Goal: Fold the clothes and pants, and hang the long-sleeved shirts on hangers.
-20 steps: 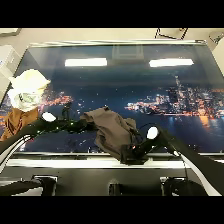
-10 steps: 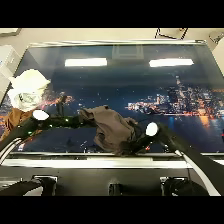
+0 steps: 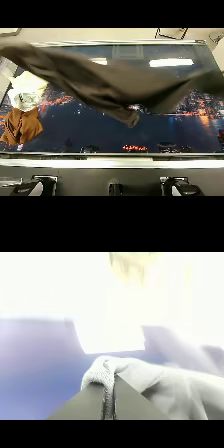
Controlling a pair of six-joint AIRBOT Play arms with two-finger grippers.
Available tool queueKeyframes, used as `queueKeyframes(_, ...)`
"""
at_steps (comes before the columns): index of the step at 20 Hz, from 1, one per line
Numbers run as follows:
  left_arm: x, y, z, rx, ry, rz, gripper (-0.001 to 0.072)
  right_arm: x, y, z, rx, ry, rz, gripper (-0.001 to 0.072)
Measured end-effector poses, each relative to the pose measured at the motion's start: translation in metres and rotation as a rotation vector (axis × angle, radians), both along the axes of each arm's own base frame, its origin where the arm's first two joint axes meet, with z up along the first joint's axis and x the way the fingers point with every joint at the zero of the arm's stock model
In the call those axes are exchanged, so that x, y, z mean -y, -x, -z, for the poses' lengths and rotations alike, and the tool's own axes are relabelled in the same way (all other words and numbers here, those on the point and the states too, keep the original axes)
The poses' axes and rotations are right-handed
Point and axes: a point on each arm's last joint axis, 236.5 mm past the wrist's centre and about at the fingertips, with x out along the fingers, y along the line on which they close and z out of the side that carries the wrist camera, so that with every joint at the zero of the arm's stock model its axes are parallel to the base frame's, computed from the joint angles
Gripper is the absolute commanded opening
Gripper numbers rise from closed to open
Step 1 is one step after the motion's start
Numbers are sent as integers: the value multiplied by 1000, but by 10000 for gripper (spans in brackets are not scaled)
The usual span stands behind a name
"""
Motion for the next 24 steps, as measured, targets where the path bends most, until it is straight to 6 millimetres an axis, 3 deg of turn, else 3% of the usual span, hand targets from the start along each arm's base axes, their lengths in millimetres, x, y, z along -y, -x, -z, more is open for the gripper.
queueKeyframes(2,-10,43,-53,157,-25,-70,20,20,27,-66,200,46,68,45)
queueKeyframes(4,-21,72,-81,246,-51,-150,20,34,51,-103,314,95,123,46)
queueKeyframes(8,-44,91,-94,278,-66,-276,21,46,64,-131,404,140,174,46)
queueKeyframes(11,-54,82,-82,234,-70,-310,21,52,47,-136,424,155,185,46)
queueKeyframes(14,-61,47,-15,20,-73,-284,21,55,-6,-121,391,131,171,47)
queueKeyframes(16,-64,25,60,-196,-65,-245,21,54,-60,-87,314,80,144,47)
queueKeyframes(17,-64,17,104,-313,-51,-223,21,52,-90,-61,254,42,125,47)
queueKeyframes(20,-54,18,230,-631,6,-149,21,28,-170,46,8,-154,44,47)
queueKeyframes(22,-37,33,302,-810,69,-88,21,3,-196,129,-210,-303,-10,47)
queueKeyframes(23,-29,41,327,-872,99,-63,21,-11,-200,165,-319,-372,-35,54)
queueKeyframes(24,-20,50,348,-929,130,-39,21,-24,-198,198,-434,-430,-62,187)
